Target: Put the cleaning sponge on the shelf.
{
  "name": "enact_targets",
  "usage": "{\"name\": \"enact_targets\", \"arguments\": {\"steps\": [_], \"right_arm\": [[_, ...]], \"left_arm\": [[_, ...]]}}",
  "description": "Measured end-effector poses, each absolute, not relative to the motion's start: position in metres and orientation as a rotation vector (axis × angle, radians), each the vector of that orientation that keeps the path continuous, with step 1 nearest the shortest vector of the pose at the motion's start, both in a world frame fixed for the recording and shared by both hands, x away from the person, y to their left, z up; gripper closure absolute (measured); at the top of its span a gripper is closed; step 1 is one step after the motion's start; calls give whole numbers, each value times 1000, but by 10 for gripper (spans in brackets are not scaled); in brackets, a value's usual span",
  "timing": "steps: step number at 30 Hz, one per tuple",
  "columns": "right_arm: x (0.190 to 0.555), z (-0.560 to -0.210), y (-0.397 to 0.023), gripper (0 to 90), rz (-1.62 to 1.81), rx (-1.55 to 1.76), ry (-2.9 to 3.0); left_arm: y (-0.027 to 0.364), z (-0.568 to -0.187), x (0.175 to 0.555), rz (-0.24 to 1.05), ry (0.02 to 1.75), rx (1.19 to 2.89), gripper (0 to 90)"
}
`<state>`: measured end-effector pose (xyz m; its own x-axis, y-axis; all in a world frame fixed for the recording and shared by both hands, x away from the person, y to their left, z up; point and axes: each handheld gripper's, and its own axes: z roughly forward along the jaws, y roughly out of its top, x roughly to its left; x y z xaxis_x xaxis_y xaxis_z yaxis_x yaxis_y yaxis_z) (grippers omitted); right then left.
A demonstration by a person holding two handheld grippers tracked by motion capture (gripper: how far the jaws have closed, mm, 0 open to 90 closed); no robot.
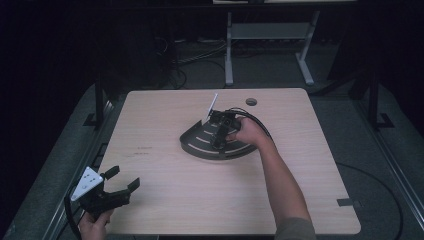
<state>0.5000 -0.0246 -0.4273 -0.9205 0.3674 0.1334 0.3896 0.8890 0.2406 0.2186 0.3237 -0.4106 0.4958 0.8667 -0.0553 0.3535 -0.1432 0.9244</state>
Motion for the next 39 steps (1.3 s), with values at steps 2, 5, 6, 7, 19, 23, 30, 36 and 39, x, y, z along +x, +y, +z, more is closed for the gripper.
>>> {"name": "enact_targets", "arguments": {"steps": [2, 5, 6, 7, 19, 23, 30, 36, 39], "right_arm": [[500, -428, -25, 331, -412, -599, -2970], [500, -429, -26, 331, -416, -597, -2972], [499, -429, -26, 330, -414, -595, -2976], [499, -429, -26, 330, -413, -597, -2976], [498, -430, -25, 311, -409, -603, -2974], [498, -429, -25, 302, -410, -609, -2970], [498, -427, -25, 238, -431, -631, -2973], [497, -425, -25, 223, -437, -632, -2969], [497, -422, -26, 211, -452, -638, -2973]], "left_arm": [[324, -411, 219, 633, 1038, 1724, 132], [324, -410, 219, 632, 1040, 1721, 132], [324, -410, 219, 631, 1039, 1721, 132], [324, -411, 219, 632, 1040, 1721, 132], [322, -410, 219, 632, 1033, 1727, 132], [322, -411, 219, 631, 1034, 1727, 132], [321, -411, 220, 630, 1030, 1728, 132], [320, -411, 221, 627, 1032, 1730, 132], [320, -410, 220, 630, 1027, 1735, 132]]}}
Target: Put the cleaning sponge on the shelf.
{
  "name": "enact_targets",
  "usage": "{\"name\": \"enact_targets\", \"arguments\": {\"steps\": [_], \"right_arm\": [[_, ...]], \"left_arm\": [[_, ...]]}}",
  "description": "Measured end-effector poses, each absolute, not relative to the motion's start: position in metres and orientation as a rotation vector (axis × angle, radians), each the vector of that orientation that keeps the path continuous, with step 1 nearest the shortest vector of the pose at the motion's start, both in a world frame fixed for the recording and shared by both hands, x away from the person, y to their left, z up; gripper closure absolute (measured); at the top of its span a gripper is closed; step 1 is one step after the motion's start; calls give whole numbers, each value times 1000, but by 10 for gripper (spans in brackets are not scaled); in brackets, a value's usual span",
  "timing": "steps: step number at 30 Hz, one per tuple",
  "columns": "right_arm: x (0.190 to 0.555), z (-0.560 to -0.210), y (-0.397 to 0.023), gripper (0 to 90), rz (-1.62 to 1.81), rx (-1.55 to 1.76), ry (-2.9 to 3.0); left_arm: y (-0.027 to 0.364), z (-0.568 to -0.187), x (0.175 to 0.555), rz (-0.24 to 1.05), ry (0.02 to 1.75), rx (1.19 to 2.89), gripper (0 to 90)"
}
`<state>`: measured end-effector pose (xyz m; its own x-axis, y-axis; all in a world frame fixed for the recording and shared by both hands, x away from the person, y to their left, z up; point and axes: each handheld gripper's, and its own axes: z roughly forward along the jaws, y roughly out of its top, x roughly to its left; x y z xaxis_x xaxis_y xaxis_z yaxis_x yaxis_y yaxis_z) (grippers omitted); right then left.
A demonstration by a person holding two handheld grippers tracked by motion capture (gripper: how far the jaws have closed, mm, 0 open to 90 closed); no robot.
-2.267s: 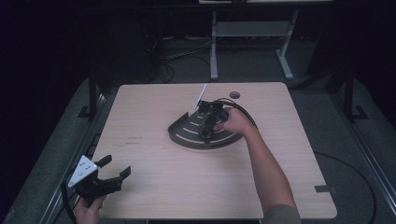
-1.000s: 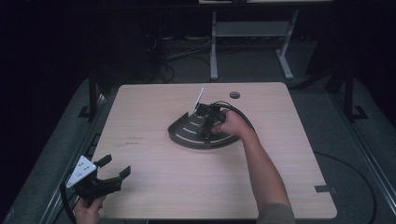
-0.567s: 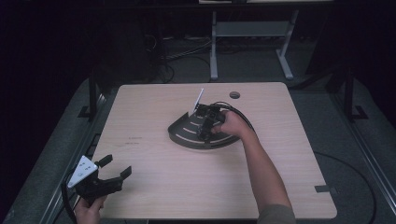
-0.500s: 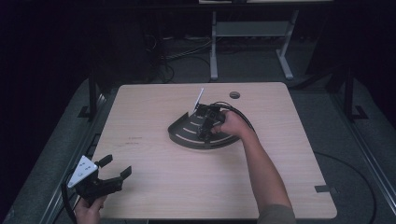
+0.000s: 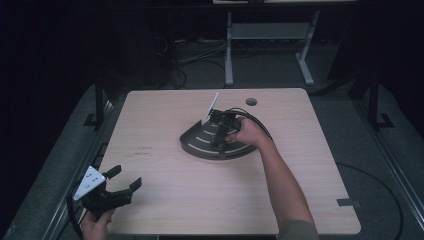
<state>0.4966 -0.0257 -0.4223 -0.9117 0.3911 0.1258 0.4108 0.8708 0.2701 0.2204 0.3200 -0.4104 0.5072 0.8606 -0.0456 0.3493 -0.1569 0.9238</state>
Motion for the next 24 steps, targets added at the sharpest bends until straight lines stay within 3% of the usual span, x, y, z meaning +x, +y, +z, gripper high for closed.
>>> {"name": "enact_targets", "arguments": {"steps": [24], "right_arm": [[478, -383, -30, 210, -554, -580, -3010]], "left_arm": [[317, -411, 220, 630, 1016, 1741, 132]]}}
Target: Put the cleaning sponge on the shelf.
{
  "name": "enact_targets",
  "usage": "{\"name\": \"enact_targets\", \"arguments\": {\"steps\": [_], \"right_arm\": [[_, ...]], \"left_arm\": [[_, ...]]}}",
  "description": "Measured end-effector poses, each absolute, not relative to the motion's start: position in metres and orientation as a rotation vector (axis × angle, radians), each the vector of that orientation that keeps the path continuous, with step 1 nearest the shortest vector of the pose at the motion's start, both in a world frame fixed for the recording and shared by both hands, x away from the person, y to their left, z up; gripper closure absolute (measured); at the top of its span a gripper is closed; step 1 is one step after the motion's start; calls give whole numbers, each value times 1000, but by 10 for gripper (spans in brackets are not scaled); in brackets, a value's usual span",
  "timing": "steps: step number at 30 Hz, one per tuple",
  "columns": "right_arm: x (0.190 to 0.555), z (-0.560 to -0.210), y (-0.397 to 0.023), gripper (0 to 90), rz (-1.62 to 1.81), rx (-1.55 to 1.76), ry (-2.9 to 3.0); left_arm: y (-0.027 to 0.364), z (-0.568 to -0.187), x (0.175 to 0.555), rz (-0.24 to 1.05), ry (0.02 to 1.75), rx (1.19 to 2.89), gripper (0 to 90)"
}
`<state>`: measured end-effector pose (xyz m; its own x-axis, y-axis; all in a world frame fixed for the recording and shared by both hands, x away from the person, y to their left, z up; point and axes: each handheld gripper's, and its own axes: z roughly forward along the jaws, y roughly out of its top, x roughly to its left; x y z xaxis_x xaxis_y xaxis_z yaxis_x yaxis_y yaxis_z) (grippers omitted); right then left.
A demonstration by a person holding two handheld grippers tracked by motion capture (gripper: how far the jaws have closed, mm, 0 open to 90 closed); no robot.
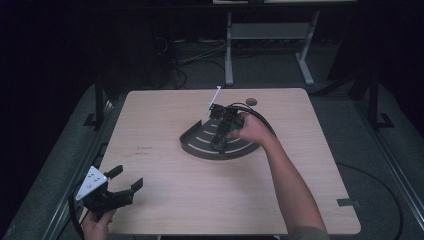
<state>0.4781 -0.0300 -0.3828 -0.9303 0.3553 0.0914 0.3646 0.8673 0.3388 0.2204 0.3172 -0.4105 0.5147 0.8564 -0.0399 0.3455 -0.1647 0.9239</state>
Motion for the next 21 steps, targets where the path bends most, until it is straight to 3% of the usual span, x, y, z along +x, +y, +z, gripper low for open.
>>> {"name": "enact_targets", "arguments": {"steps": [21], "right_arm": [[458, -368, -31, 211, -567, -523, -3031]], "left_arm": [[317, -411, 220, 623, 1014, 1744, 132]]}}
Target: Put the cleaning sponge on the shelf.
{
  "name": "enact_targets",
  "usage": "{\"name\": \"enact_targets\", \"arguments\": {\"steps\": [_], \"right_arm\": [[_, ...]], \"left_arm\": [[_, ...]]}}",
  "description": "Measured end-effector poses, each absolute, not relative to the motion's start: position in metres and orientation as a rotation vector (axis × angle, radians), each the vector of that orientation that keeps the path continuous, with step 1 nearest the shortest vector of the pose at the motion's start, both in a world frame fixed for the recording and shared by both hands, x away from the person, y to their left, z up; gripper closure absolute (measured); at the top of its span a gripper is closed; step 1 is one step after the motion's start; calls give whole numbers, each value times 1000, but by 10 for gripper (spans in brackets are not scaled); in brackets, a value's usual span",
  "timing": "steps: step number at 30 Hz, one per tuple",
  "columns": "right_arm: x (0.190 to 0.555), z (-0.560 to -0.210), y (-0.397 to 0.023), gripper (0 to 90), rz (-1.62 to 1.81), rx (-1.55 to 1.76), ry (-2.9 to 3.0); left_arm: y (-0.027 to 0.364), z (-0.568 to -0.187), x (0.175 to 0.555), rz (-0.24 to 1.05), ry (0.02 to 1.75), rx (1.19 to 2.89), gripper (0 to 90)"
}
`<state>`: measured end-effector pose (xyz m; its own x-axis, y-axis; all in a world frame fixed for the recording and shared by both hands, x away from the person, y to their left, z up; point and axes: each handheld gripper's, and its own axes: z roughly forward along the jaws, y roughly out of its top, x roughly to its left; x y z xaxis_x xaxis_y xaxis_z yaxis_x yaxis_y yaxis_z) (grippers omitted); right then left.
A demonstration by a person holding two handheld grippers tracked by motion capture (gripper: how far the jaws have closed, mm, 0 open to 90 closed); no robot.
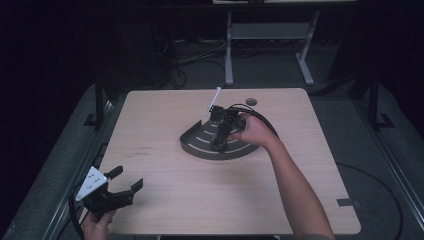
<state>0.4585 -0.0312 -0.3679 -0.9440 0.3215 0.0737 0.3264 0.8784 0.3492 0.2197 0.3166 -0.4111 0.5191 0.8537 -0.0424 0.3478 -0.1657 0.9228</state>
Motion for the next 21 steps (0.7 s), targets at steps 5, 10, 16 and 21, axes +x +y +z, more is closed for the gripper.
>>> {"name": "enact_targets", "arguments": {"steps": [5, 10, 16, 21], "right_arm": [[456, -365, -35, 211, -569, -537, -3031], [452, -366, -35, 219, -553, -524, -3043], [446, -368, -35, 219, -562, -513, -3042], [441, -367, -39, 219, -576, -513, -3037]], "left_arm": [[316, -411, 220, 623, 1013, 1743, 132], [317, -412, 220, 620, 1017, 1740, 132], [317, -412, 220, 618, 1018, 1742, 132], [316, -412, 220, 615, 1018, 1740, 132]]}}
